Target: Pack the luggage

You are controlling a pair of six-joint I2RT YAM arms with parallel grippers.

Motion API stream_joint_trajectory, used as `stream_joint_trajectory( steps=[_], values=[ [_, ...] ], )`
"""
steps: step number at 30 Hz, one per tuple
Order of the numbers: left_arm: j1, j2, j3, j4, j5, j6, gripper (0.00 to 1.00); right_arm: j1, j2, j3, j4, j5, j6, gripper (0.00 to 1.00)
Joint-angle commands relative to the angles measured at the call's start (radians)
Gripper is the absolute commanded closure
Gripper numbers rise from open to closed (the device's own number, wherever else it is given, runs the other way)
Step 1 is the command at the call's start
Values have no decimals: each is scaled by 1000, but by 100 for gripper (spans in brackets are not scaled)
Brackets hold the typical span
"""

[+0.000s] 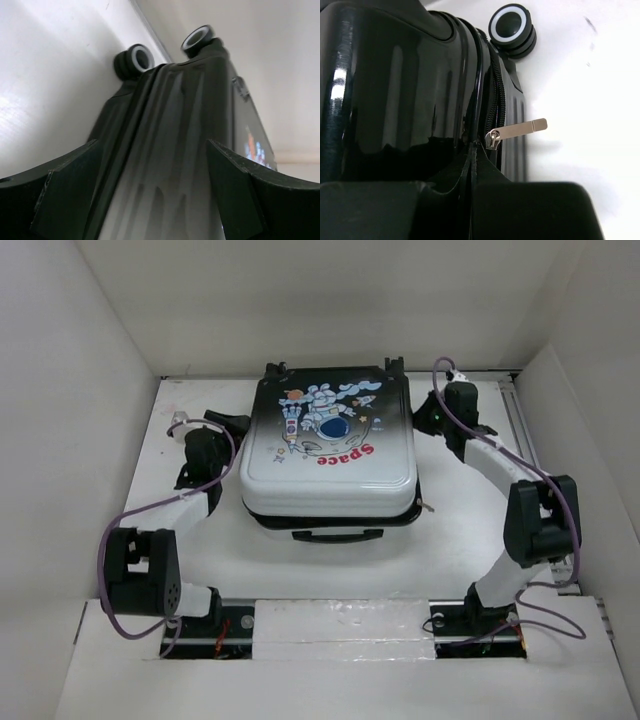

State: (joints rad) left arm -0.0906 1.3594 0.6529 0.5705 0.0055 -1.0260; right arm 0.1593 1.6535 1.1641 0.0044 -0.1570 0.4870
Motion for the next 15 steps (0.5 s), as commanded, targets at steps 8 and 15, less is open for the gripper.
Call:
stream_joint_trajectory(
  steps=[8,15],
  values=[
    [-83,60,157,-32,179,21,20,63,-6,40,224,-309,128,56],
    [-83,-195,-4,-130,-83,76,17,-63,-410,-309,201,-231,99,38]
  ],
)
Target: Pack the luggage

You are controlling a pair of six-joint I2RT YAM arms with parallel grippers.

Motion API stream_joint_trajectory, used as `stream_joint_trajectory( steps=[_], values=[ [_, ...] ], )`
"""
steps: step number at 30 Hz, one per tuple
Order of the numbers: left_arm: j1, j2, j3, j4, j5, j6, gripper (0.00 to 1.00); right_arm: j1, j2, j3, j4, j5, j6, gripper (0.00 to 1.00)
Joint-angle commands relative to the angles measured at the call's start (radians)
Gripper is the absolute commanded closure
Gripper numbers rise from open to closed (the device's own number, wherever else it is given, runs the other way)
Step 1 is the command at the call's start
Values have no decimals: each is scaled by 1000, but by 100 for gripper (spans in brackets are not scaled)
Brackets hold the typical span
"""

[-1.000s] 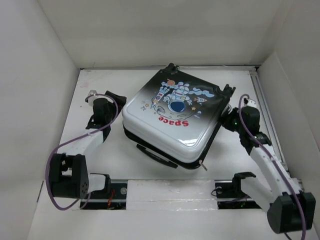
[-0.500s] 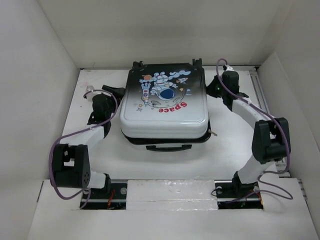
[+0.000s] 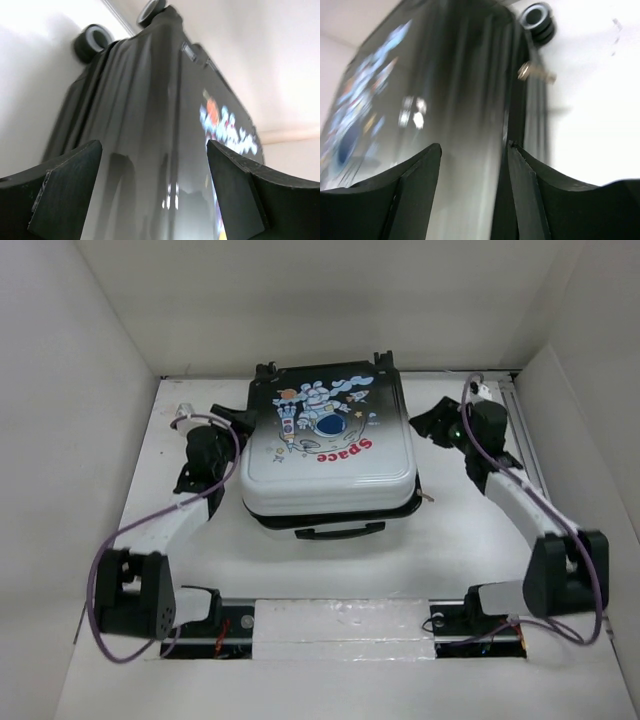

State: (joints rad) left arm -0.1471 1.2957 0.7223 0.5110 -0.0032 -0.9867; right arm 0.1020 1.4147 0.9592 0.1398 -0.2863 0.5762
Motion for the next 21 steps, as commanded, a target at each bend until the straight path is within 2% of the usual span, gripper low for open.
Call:
stream_joint_trajectory(
  steps=[1,2,5,6,8,9,10,12,13,14,16,17,20,21],
  values=[
    [-26,-174,-101,-89,-130,46,17,-16,-225,-156,54,-78,10,38],
    [-26,-256,-151,-135,-153,65,17,-16,-331,-253,53,-68,10,38],
    [-26,-378,-230,-225,-228,75,17,-16,-482,-406,20,-31,-1,39],
    [-26,-453,-279,-255,-245,76,17,-16,-566,-428,-9,-16,-1,47],
    [-26,-519,-319,-357,-271,76,21,-16,-635,-464,-109,5,-21,58],
    [-26,-574,-345,-391,-271,76,31,-16,-666,-493,-143,6,-21,64],
    [-26,-596,-356,-454,-258,76,35,-16,-715,-505,-172,6,-30,87],
    [-26,-627,-365,-520,-235,57,51,-16,-755,-534,-245,-17,-44,90],
    [-26,-650,-376,-555,-216,57,59,-16,-773,-545,-246,-36,-44,85],
    [-26,-661,-386,-600,-201,57,62,-16,-802,-554,-246,-45,-58,75],
    [-26,-693,-397,-638,-155,46,65,-25,-813,-566,-246,-59,-71,62],
    [-26,-706,-408,-675,-140,46,65,-25,-826,-567,-246,-59,-91,49],
    [-26,-768,-441,-701,-80,27,65,-25,-800,-589,-180,-68,-101,34],
    [-26,-782,-452,-688,-63,13,65,-25,-748,-590,-117,-97,-120,32]
  ],
)
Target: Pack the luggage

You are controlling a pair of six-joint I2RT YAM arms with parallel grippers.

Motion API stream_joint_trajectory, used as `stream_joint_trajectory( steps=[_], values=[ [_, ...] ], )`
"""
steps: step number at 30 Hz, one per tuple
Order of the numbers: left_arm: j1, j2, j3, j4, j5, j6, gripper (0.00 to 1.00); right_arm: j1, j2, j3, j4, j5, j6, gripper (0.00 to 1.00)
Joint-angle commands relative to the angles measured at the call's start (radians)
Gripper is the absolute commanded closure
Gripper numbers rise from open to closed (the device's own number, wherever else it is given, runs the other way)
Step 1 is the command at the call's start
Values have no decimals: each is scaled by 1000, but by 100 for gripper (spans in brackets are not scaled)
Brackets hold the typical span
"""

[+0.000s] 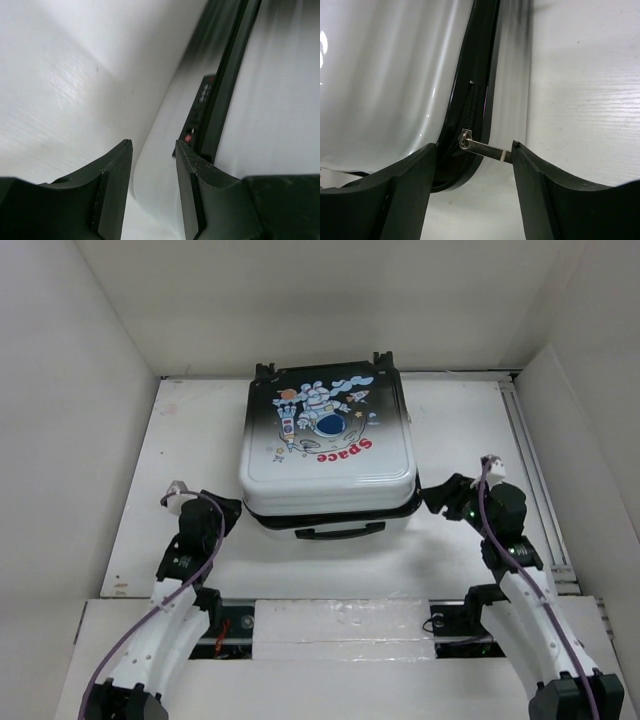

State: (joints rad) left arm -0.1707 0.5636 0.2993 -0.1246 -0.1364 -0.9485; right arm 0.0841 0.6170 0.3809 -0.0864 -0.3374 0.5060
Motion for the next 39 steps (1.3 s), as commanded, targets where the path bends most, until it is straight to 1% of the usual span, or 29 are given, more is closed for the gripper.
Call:
stream_joint_trajectory(
  steps=[1,2,3,4,5,6,7,8,9,11,13,14,17,19,20,22,23,24,25,26,27,28,30,31,33,34,35,38,39],
  values=[
    [-3,-60,-43,-34,101,-35,65,-17,85,-11,129,-96,-50,32],
    [-3,-70,-70,-6,118,-35,65,-17,123,-1,148,-138,-61,31],
    [-3,-70,-71,50,132,-48,65,-26,207,0,172,-188,-61,32],
    [-3,-61,-71,77,162,-62,65,-26,251,0,236,-286,-61,34],
    [-3,-48,-71,106,179,-62,65,-26,291,9,263,-323,-61,35],
    [-3,-7,-71,138,198,-62,65,-26,328,9,286,-357,-61,35],
    [-3,19,-71,199,211,-71,65,-26,389,9,337,-394,-52,38],
    [-3,45,-62,226,246,-72,65,-26,411,-2,358,-441,-52,40],
    [-3,99,-51,247,260,-72,66,-26,426,-2,372,-452,-40,41],
    [-3,139,-51,307,296,-81,66,-26,438,-2,381,-472,-40,44],
    [-3,160,-51,350,296,-81,67,-26,416,-11,369,-482,-40,44],
    [-3,160,-51,350,296,-81,67,-26,406,-11,335,-482,-40,44],
    [-3,127,-31,359,284,-70,67,-26,359,-20,280,-473,-49,37],
    [-3,115,-20,350,273,-56,67,-26,334,-46,270,-473,-49,40],
    [-3,114,-20,336,273,-56,67,-26,325,-46,270,-460,-58,48],
    [-3,105,-20,336,273,-47,67,-26,314,-46,261,-448,-58,56],
    [-3,105,-20,336,284,-47,67,-26,314,-46,261,-448,-58,62],
    [-3,105,-20,336,284,-47,68,-26,314,-46,252,-434,-58,71],
    [-3,105,-20,336,293,-33,71,-26,314,-36,231,-416,-58,71],
    [-3,105,-20,336,293,-23,71,-26,302,-27,217,-416,-58,74],
    [-3,85,0,306,276,6,71,-26,279,-27,203,-402,-58,81],
    [-3,76,12,287,259,19,71,-26,261,-27,191,-402,-58,81],
    [-3,41,32,273,230,30,71,-15,219,-14,134,-342,-58,75],
    [-3,32,32,282,221,39,71,-15,183,-1,108,-315,-58,64],
    [-3,32,32,302,221,39,70,-15,168,10,53,-246,-69,52],
    [-3,32,43,302,221,39,70,-15,158,10,53,-235,-69,42],
    [-3,41,43,283,212,51,69,-15,158,10,44,-235,-69,40],
    [-3,-2,69,167,85,94,67,-15,194,19,43,-255,-69,40],
    [-3,-31,69,143,-1,94,66,-15,194,29,43,-255,-69,40]
  ],
)
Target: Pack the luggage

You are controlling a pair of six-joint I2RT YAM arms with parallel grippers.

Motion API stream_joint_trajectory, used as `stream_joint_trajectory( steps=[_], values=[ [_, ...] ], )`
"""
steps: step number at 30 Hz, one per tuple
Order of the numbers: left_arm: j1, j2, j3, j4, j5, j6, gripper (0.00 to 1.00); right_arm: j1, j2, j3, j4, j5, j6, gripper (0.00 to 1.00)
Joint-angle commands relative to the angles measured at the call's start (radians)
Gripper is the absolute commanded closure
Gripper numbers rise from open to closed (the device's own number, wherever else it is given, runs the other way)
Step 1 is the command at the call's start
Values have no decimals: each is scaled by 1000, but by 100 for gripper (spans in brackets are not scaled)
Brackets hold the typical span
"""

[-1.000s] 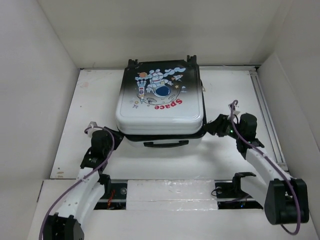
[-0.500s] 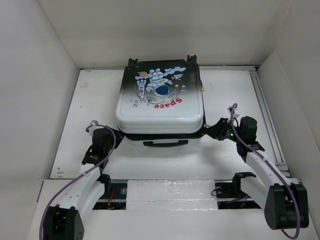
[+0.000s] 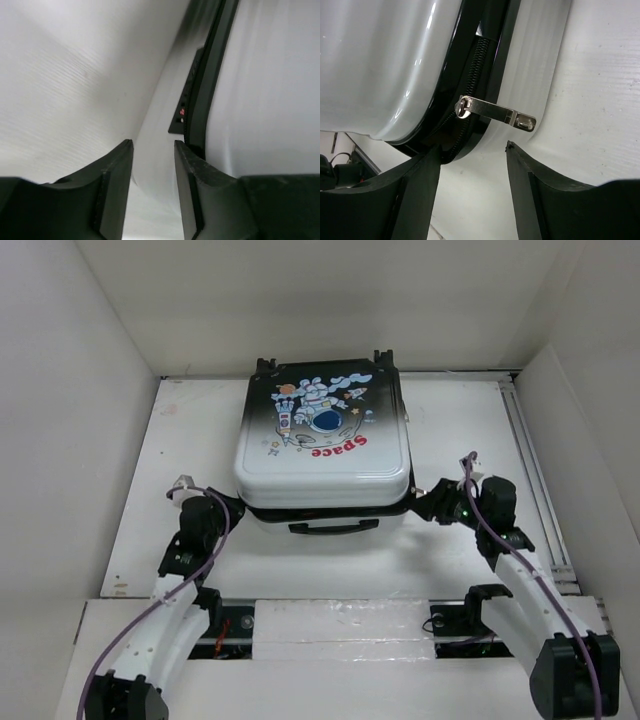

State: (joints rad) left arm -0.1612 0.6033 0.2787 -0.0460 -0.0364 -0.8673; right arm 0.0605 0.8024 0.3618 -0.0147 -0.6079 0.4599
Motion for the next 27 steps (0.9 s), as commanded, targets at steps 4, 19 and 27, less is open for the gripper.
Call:
stream_joint_trajectory(
  steps=[4,19,27],
  values=[
    [-12,-207,28,118,-140,-76,45,9,40,58,-7,-12,-32,40],
    [-12,-339,114,6,61,117,75,9,-86,176,-194,122,-63,22],
    [-32,-266,143,154,317,197,76,-16,71,200,-68,32,-86,29]
  ],
)
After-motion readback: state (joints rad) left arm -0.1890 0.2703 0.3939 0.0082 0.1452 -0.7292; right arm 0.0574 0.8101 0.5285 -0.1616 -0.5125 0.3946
